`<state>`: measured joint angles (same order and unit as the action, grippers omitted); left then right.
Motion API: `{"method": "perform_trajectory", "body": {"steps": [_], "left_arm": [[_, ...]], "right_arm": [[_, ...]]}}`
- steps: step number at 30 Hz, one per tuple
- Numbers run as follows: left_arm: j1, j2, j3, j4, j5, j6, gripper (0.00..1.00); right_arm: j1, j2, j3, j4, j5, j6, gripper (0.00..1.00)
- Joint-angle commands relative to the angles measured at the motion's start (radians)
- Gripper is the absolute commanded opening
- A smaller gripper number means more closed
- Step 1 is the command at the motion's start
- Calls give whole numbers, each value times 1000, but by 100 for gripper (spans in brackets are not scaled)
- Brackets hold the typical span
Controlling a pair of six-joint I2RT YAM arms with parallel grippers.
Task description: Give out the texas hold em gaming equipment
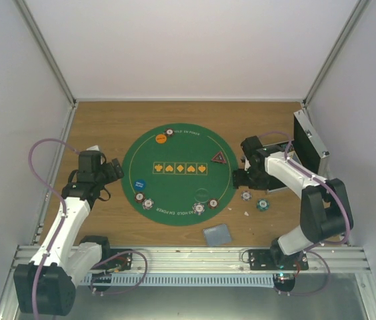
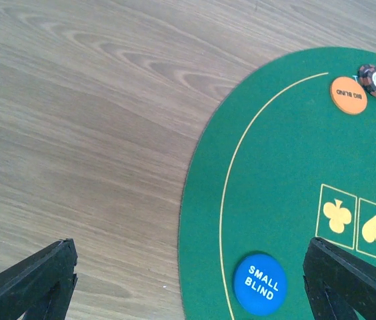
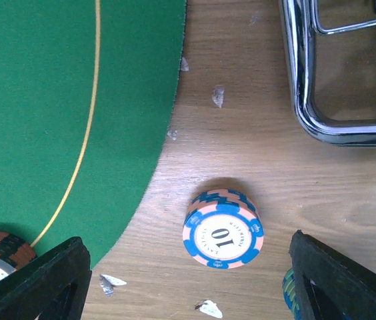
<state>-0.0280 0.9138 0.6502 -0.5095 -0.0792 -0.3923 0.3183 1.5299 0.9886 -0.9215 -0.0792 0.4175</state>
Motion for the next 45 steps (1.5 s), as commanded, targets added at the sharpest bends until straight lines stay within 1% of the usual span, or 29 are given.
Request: {"method": "perform_trajectory", "body": {"steps": [1,4,13,22,28,34,45], "left_arm": [[3,6,2,46,11,9,94],[4,5,3,43,9,8,94],[3,0,5,42,18,12,94],[1,5,3,45,25,13,94],[-1,4,3,46,23,12,94],[-3,3,2,48,22,12,94],[-6,-1,3,46,22,13,94]], "right_arm": [[-17,7,-20,20,34,11,82],[-17,10,-41,24,47,16,79],[-17,26,-95,62,53,31,76],[6,61,-103,74,55,36,71],[35,79,-108,73,78,47,66],[70,103,-120,72,145,74,63],[92,122,-160,128,107,115,57]]}}
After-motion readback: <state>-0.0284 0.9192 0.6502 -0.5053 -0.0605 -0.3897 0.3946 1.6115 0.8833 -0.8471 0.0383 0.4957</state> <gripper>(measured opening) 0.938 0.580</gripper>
